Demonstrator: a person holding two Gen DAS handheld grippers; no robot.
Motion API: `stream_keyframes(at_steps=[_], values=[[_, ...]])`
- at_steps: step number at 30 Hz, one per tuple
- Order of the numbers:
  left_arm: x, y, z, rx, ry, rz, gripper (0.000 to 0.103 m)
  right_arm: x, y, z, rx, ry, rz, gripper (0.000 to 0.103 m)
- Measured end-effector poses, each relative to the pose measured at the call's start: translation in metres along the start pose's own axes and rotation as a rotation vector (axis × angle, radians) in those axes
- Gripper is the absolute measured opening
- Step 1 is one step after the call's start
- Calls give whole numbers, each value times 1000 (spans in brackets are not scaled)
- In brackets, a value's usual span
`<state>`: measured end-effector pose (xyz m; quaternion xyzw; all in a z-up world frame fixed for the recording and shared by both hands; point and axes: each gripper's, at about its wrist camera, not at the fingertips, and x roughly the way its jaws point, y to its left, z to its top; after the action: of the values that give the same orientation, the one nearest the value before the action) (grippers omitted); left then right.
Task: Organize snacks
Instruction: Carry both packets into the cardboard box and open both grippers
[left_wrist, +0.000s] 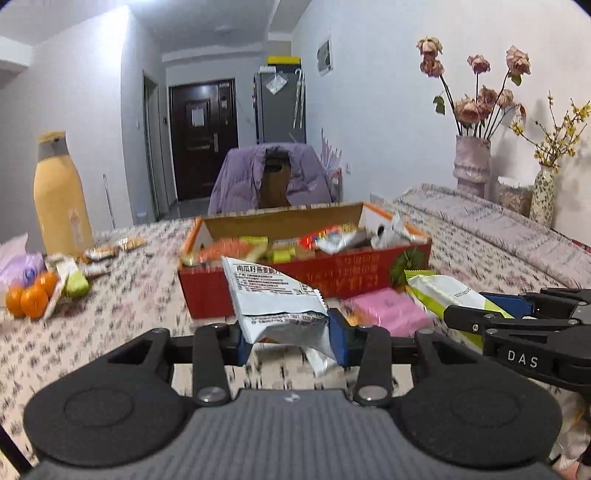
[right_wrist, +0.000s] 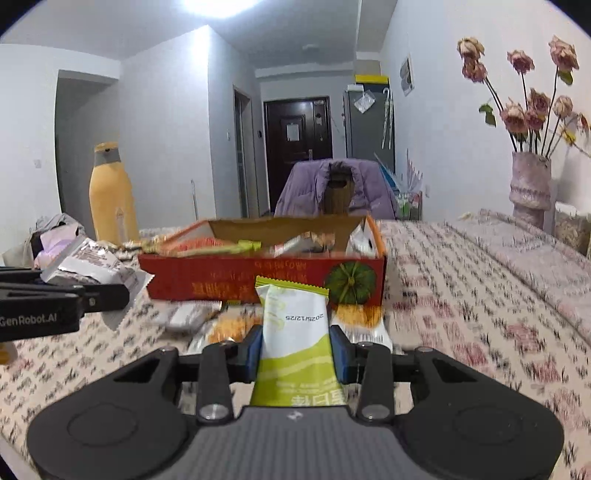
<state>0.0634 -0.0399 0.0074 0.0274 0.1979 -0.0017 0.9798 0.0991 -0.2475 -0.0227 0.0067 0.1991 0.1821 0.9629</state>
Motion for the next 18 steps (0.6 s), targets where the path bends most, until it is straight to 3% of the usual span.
stream_keyframes(at_steps=[5,18], values=[[9,-2,23,11,-46,10,41,10,-2,26,-5,-56,-3,37],[73,3,77,-20,-73,19,41,75,-10,91,-7,-115,-35,37]])
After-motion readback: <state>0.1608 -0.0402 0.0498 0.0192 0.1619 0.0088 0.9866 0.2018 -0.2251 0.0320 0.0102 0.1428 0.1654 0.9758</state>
